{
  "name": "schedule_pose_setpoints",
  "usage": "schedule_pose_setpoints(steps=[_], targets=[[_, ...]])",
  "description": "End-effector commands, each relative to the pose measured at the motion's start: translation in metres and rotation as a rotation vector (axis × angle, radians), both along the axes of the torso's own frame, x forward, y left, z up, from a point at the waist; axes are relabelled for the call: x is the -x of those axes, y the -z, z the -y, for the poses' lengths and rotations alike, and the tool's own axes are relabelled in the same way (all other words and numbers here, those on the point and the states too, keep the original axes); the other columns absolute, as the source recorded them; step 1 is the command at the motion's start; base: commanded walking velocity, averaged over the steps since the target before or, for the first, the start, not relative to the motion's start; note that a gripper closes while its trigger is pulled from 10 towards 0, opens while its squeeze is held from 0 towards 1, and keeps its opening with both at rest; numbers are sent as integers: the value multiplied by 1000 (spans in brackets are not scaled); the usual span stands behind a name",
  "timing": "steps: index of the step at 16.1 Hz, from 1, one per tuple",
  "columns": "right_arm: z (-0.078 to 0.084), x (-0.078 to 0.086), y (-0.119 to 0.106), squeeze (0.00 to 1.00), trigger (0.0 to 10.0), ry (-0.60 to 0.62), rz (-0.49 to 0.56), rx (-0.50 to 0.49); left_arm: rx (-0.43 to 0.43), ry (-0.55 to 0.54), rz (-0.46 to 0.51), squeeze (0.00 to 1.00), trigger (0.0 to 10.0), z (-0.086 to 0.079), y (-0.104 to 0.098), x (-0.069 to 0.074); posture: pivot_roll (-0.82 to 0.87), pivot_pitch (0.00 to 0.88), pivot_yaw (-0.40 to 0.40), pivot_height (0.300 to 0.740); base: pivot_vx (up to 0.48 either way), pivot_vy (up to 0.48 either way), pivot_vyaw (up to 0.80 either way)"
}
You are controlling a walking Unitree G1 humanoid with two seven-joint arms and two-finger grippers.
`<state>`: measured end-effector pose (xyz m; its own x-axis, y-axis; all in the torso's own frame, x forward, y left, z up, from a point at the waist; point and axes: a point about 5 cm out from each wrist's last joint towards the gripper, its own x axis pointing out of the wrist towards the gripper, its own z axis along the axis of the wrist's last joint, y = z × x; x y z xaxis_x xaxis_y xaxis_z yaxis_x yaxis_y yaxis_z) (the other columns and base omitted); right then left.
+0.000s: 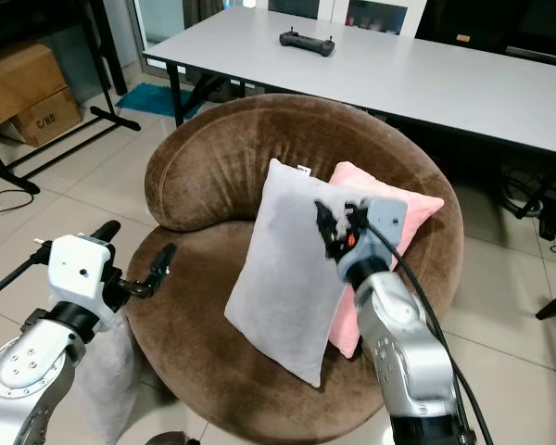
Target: Move the pillow to the sofa from floor
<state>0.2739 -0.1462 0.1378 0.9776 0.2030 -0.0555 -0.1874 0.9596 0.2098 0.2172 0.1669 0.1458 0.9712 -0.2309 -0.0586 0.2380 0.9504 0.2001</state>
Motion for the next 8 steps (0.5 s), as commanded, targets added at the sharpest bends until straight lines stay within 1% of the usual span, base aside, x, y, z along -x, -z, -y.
schedule_pose_setpoints(steps=[1, 3, 5, 8], targets=[[-1, 2, -5, 0, 10000, -18, 11, 15, -8, -29, 13, 0, 10000, -3, -2, 1, 78, 0, -41, 740, 0, 289, 0], [-2, 5, -9, 0, 10000, -27, 18, 92, -16, -48, 14, 0, 10000, -3, -2, 2, 78, 0, -49, 740, 0, 294, 0], [-3, 6, -8, 0, 10000, -28, 8, 104, -17, -51, 12, 0, 10000, -3, -1, 2, 79, 0, -53, 740, 0, 289, 0], [-4, 7, -7, 0, 10000, -41, -19, 96, -13, -55, 10, 0, 10000, -2, -1, 3, 78, 0, -54, 740, 0, 287, 0]])
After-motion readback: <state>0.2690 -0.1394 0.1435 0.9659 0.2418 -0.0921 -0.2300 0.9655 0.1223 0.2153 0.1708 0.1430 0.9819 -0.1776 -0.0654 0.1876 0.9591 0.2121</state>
